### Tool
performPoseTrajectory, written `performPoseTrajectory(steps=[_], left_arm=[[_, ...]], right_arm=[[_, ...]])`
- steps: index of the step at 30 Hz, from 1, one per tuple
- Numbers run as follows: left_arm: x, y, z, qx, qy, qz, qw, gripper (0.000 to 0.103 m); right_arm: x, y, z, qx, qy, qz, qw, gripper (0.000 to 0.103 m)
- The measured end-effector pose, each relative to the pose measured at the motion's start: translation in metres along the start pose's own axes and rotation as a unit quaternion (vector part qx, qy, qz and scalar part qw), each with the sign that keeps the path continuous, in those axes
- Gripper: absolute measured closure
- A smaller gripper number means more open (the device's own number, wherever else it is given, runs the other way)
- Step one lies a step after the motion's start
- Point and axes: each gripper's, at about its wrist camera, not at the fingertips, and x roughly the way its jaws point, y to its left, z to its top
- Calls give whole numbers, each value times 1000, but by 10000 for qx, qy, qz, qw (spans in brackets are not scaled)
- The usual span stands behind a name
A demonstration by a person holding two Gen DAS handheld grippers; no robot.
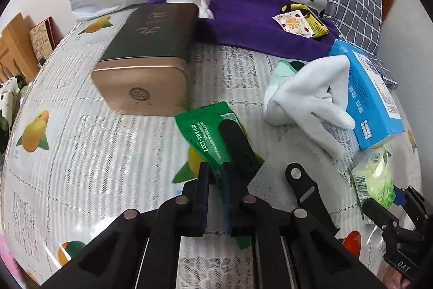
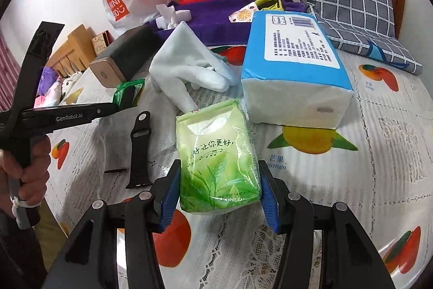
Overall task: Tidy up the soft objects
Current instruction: 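Grasp the black watch strap with the left tool while the right tool holds the green pack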
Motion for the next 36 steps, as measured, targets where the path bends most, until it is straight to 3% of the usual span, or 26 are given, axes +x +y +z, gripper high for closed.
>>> performPoseTrajectory(steps=[10,19,23,29,34,36], left_arm=[[-15,51,-11,-412,-37,210,9989,95],[-11,55,-13,-372,83,189,9991,94],[-7,47,-12,-321,50,205,9993,88],[-6,37,-9,-218,73,205,9995,63],[-12,34,-11,-142,88,355,9992,61],[-20,33,-14,-74,-7,247,9997,61]], right_arm=[[-7,-15,1,123,-104,-259,9995,50],[9,-8,13,36,-59,-176,9998,52],[8,-10,14,117,-107,-69,9999,52],[15,-4,19,0,-45,-44,10000,52],[10,0,16,-68,-68,28,9999,52],[7,-1,14,-40,-96,49,9999,52]])
